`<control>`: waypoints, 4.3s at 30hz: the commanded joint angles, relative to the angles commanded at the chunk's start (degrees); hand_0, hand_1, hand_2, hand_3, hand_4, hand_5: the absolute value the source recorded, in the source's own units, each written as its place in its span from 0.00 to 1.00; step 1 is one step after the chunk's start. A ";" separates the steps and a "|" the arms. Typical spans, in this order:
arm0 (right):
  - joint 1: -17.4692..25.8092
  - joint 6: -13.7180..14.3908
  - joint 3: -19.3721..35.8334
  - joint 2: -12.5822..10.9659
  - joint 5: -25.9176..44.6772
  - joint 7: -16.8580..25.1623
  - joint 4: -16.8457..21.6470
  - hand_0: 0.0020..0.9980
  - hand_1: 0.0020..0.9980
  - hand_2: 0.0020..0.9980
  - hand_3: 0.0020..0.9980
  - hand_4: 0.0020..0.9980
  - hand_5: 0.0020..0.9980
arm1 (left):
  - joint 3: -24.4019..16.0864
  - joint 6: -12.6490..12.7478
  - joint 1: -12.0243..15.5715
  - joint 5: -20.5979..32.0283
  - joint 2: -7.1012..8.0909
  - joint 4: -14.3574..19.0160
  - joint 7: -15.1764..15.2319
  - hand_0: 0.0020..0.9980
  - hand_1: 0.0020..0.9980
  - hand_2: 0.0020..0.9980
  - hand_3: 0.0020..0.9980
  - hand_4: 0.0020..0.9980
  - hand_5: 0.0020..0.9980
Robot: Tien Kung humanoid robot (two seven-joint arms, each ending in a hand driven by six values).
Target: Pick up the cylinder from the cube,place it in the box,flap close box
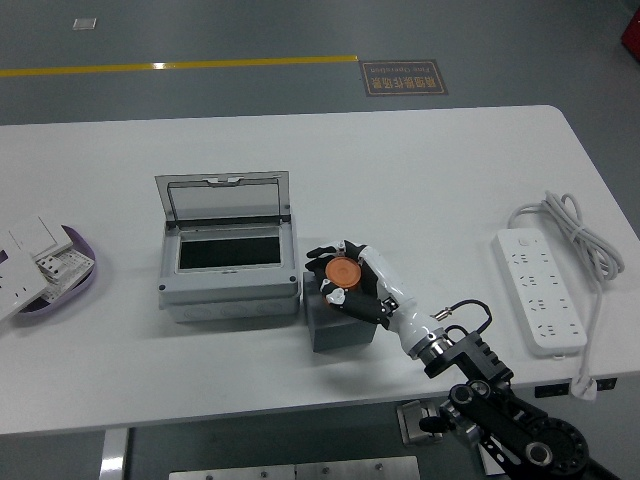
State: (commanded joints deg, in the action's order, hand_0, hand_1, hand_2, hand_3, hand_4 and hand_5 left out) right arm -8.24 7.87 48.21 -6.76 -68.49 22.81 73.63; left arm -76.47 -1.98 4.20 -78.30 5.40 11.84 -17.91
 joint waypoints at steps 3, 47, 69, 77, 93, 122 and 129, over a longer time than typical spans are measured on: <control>-0.04 0.10 -0.16 -0.01 0.05 -0.24 0.02 0.53 0.52 0.50 0.52 0.24 0.00 | 0.03 -0.02 -0.01 0.01 -0.02 -0.01 0.05 0.61 0.60 0.56 0.60 0.67 0.21; -28.44 -3.10 -15.19 4.17 -29.19 -28.56 0.86 0.15 0.29 0.38 0.33 0.00 0.00 | -2.53 -0.36 0.24 -3.25 0.23 0.48 -1.18 0.61 0.60 0.56 0.60 0.67 0.21; -31.51 -1.85 -18.22 6.76 -37.76 -30.43 -5.85 0.76 0.68 0.65 0.65 0.20 0.04 | -3.09 -0.63 0.21 -4.47 0.45 0.53 -1.37 0.61 0.60 0.56 0.60 0.67 0.22; -31.48 -1.51 -18.87 6.76 -39.43 -30.71 -6.52 0.89 0.78 0.79 0.84 0.66 0.11 | -3.14 -0.74 0.14 -4.69 0.45 0.48 -1.31 0.61 0.60 0.56 0.60 0.67 0.22; -29.16 1.17 -18.36 6.70 -33.56 -27.66 -3.46 0.90 0.78 0.79 0.85 0.73 0.14 | -2.80 -0.72 0.12 -4.40 0.33 0.44 -1.26 0.61 0.60 0.56 0.60 0.67 0.22; -39.82 3.08 -20.06 -1.09 -18.18 -24.07 -8.94 0.84 0.73 0.73 0.80 0.80 0.24 | -2.16 -0.70 -0.28 -4.13 0.32 0.26 -1.01 0.60 0.60 0.55 0.60 0.66 0.21; -38.10 3.24 -21.70 -2.38 -18.89 -24.14 -6.18 0.84 0.73 0.73 0.80 0.80 0.25 | -1.62 -0.77 -0.17 -3.76 0.22 0.12 -0.79 0.60 0.60 0.55 0.60 0.66 0.21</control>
State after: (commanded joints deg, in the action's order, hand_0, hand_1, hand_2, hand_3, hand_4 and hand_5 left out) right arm -46.35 11.11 26.51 -9.14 -87.39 -1.33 67.44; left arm -78.09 -2.75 4.03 -82.06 5.62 11.97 -18.71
